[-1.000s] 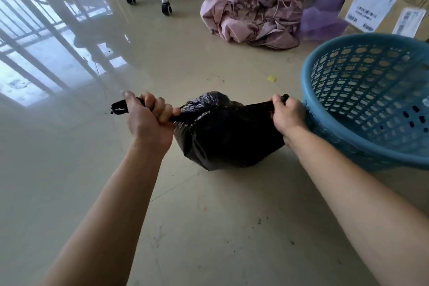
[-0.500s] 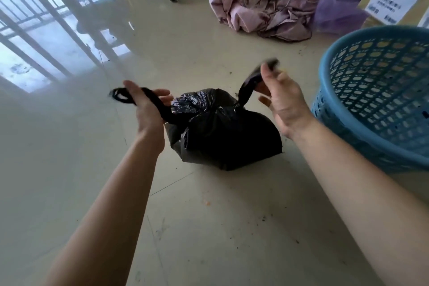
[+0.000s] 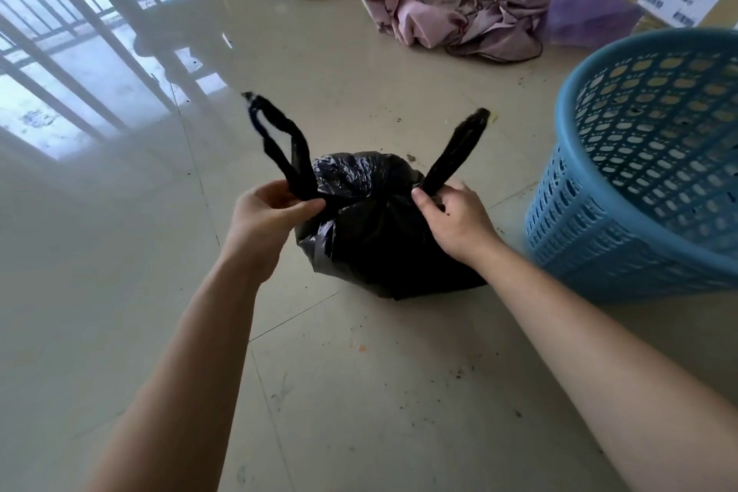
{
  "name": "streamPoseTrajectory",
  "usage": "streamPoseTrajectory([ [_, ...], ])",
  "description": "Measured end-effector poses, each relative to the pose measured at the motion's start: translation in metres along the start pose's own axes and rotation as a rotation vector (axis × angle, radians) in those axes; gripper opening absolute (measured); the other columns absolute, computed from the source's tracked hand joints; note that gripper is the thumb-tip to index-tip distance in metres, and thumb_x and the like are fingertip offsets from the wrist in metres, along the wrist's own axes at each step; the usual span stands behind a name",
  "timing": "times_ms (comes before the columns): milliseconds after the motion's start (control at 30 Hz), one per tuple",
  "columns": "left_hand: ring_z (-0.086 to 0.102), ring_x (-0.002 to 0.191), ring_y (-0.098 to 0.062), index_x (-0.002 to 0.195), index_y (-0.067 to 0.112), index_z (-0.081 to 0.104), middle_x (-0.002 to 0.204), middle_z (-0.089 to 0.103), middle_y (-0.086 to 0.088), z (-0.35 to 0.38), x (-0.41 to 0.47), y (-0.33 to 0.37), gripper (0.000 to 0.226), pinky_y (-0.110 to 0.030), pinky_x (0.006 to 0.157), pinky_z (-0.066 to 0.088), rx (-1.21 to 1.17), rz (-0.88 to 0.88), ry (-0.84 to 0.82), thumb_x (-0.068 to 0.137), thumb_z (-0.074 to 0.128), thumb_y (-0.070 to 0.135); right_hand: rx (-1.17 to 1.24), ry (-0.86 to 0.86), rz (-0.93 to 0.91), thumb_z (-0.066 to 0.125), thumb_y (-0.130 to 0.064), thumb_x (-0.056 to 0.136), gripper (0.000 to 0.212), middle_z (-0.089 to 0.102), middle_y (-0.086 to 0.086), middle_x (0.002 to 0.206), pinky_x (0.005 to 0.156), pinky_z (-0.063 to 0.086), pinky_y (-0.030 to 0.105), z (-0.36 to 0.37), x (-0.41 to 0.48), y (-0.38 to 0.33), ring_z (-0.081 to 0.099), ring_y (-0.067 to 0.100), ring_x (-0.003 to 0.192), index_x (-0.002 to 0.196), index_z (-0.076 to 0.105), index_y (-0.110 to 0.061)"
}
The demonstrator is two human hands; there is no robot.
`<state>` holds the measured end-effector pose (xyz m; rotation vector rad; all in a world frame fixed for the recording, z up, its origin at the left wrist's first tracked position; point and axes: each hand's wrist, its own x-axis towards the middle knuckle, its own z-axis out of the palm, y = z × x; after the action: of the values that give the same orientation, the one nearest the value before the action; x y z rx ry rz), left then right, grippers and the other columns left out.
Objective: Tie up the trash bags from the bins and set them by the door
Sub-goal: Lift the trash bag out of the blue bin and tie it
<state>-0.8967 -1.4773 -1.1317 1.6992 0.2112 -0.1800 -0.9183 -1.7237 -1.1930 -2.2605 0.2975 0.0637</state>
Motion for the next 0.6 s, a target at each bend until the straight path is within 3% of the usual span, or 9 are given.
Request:
streamPoseTrajectory([
  [100, 0.069, 0.072, -0.006, 0.088, 0.014, 0.076, 0.078, 0.077, 0.006, 0.012, -0.001, -0.002, 0.014, -0.021, 0.073, 0.053, 0.012, 0.141, 0.1, 0.086, 0.073, 0.001, 0.011, 0.187, -0.177, 0.044, -0.045, 0.102, 0.043, 0.062, 0.003, 0.095, 0.083, 0.048, 0.039, -0.002, -0.003, -0.007, 0.058, 0.03, 0.096, 0.098, 0.069, -0.01],
  [200, 0.066, 0.07, 0.0, 0.091, 0.021, 0.075, 0.086, 0.074, 0.0, 0.029, -0.004, 0.008, 0.016, -0.016, 0.069, 0.051, 0.006, 0.276, 0.083, 0.093, 0.068, 0.007, 0.156, 0.243, -0.242, 0.046, -0.041, 0.104, 0.042, 0.067, 0.007, 0.092, 0.08, 0.048, 0.037, -0.007, -0.008, -0.03, 0.061, 0.02, 0.087, 0.099, 0.07, -0.006],
  [300, 0.065, 0.079, -0.008, 0.099, 0.017, 0.073, 0.09, 0.072, -0.004, 0.043, -0.007, 0.023, 0.015, -0.026, 0.075, 0.052, -0.037, 0.375, 0.036, 0.1, 0.058, 0.014, 0.295, 0.223, -0.18, 0.047, -0.042, 0.104, 0.035, 0.071, -0.007, 0.089, 0.077, 0.049, 0.017, -0.013, -0.012, -0.047, 0.063, 0.002, 0.086, 0.104, 0.072, -0.017],
  [400, 0.067, 0.086, -0.017, 0.097, 0.015, 0.066, 0.088, 0.075, -0.004, 0.055, -0.004, 0.035, 0.024, -0.033, 0.084, 0.054, -0.235, 0.325, 0.058, 0.106, 0.045, 0.023, 0.415, 0.236, -0.085, 0.045, -0.039, 0.105, 0.029, 0.066, -0.019, 0.088, 0.073, 0.04, 0.002, -0.015, -0.01, -0.054, 0.057, -0.017, 0.084, 0.107, 0.069, -0.023],
  [467, 0.062, 0.072, -0.018, 0.088, 0.015, 0.056, 0.069, 0.066, -0.002, 0.061, 0.0, 0.037, 0.027, -0.03, 0.076, 0.052, -0.383, 0.249, 0.092, 0.107, 0.039, 0.023, 0.457, 0.234, -0.002, 0.041, -0.037, 0.106, 0.029, 0.063, -0.016, 0.086, 0.073, 0.04, 0.005, -0.015, -0.009, -0.054, 0.057, -0.012, 0.082, 0.1, 0.065, -0.023],
  [533, 0.045, 0.053, -0.013, 0.08, 0.015, 0.045, 0.056, 0.045, 0.003, 0.066, 0.004, 0.031, 0.029, -0.022, 0.058, 0.042, -0.56, 0.113, 0.111, 0.108, 0.036, 0.017, 0.475, 0.23, 0.116, 0.038, -0.037, 0.107, 0.031, 0.061, -0.012, 0.086, 0.082, 0.046, 0.022, -0.012, -0.008, -0.049, 0.059, 0.004, 0.088, 0.096, 0.062, -0.021],
  [600, 0.033, 0.047, -0.007, 0.076, 0.016, 0.039, 0.055, 0.035, 0.006, 0.071, 0.001, 0.018, 0.032, -0.018, 0.047, 0.032, -0.614, -0.005, 0.136, 0.108, 0.035, 0.013, 0.438, 0.239, 0.239, 0.035, -0.037, 0.107, 0.034, 0.06, -0.004, 0.086, 0.088, 0.047, 0.034, -0.006, -0.006, -0.041, 0.061, 0.023, 0.097, 0.094, 0.06, -0.017],
])
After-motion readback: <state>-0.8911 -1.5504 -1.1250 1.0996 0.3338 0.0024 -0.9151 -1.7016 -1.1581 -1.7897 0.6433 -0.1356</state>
